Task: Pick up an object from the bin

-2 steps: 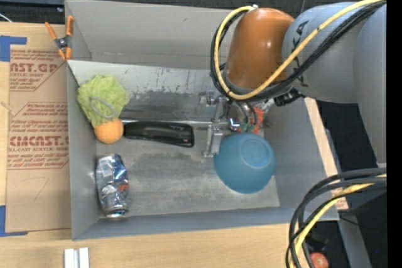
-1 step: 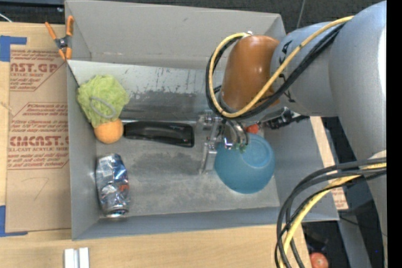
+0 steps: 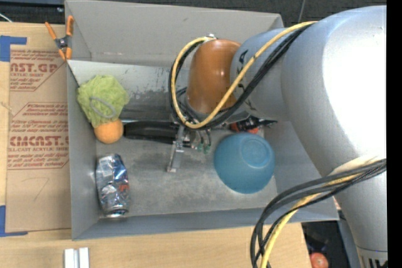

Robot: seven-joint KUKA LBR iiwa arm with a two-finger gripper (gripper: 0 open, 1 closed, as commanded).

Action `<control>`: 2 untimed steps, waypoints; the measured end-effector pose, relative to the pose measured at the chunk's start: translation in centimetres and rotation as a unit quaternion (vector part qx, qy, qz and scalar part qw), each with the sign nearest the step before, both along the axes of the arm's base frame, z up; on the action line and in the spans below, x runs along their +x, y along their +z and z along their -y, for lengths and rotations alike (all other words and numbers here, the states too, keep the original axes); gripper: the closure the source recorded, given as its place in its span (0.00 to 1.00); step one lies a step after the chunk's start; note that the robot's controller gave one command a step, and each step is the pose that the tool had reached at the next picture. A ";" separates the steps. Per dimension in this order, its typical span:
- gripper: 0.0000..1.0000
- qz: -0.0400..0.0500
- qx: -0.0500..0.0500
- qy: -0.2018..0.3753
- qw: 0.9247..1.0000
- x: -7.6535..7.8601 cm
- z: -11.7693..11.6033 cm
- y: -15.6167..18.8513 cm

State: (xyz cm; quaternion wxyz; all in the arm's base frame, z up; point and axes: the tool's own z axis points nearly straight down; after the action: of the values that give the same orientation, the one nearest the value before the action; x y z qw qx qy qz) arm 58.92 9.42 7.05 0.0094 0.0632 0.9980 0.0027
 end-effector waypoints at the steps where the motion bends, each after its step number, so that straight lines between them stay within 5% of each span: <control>1: 1.00 -0.003 -0.001 0.028 1.000 -1.3 0.9 0.2; 2: 1.00 -0.003 -0.001 0.028 1.000 -1.3 0.9 0.3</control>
Offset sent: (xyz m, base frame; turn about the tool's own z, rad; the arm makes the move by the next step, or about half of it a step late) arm 0.0000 0.0000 0.0000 0.0000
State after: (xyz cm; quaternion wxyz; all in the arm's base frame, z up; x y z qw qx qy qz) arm 57.60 8.54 7.30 0.0061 0.0350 0.9994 0.0014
